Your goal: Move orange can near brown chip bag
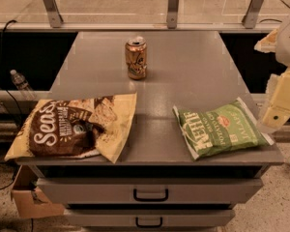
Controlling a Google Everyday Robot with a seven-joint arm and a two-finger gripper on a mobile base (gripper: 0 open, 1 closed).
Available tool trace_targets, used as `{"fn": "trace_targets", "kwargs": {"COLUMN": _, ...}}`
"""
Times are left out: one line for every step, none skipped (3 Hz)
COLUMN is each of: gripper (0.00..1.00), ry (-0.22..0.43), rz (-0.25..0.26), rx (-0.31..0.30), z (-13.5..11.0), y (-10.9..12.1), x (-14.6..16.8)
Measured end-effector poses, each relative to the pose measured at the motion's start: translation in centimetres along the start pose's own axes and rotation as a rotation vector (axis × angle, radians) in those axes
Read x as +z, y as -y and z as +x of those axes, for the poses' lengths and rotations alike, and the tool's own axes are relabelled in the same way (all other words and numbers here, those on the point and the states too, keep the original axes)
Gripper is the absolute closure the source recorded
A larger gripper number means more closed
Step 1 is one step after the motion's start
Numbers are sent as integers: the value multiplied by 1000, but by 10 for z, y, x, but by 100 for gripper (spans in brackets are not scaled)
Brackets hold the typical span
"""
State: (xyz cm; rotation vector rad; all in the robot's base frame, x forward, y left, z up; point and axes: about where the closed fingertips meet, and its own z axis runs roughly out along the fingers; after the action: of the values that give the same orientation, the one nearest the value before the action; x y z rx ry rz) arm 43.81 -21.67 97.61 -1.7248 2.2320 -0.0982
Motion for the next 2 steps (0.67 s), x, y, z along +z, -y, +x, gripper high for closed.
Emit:
{"fn": "trace_targets", "kwargs": {"gripper": 0, "ry": 0, "rz": 0, "rx": 0, "z": 0, "y": 0, "x": 0}}
{"fn": "trace_targets", "kwargs": {"gripper": 0, "ry": 47, "rz": -4, "rx": -19, "z": -22, "y": 19, "x": 18}}
